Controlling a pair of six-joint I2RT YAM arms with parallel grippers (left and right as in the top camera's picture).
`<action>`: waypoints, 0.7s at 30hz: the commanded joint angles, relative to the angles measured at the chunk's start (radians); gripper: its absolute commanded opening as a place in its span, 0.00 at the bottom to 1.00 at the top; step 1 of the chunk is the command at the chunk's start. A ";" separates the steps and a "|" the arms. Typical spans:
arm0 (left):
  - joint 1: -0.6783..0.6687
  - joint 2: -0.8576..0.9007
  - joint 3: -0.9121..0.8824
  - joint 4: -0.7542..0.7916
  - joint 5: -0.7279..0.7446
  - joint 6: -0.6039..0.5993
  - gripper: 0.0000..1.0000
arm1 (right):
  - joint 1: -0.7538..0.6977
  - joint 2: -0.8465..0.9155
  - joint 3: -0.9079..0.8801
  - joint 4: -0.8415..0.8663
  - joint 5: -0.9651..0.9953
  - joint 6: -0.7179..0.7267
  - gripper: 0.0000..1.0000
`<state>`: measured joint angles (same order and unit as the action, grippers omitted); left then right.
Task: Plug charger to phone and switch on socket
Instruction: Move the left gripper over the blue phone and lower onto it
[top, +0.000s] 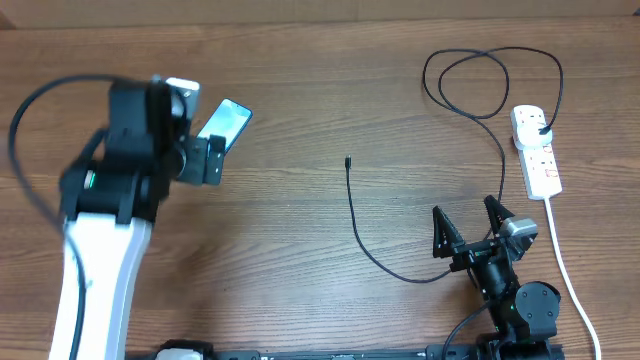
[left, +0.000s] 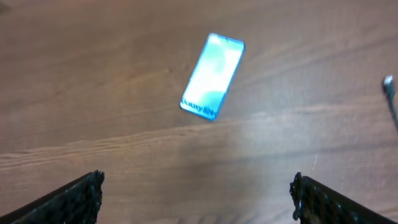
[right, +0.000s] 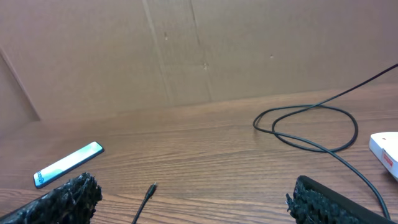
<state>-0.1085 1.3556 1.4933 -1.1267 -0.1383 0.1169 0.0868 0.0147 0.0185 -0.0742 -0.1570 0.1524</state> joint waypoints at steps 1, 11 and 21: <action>0.006 0.122 0.095 -0.034 0.073 0.069 0.99 | 0.006 -0.009 -0.010 0.005 0.007 -0.008 1.00; 0.083 0.363 0.169 -0.039 0.296 0.123 0.99 | 0.006 -0.009 -0.010 0.005 0.007 -0.008 1.00; 0.104 0.423 0.168 -0.006 0.281 0.123 1.00 | 0.006 -0.009 -0.010 0.005 0.007 -0.008 1.00</action>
<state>-0.0048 1.7649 1.6310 -1.1431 0.1211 0.2176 0.0868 0.0147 0.0185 -0.0746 -0.1566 0.1524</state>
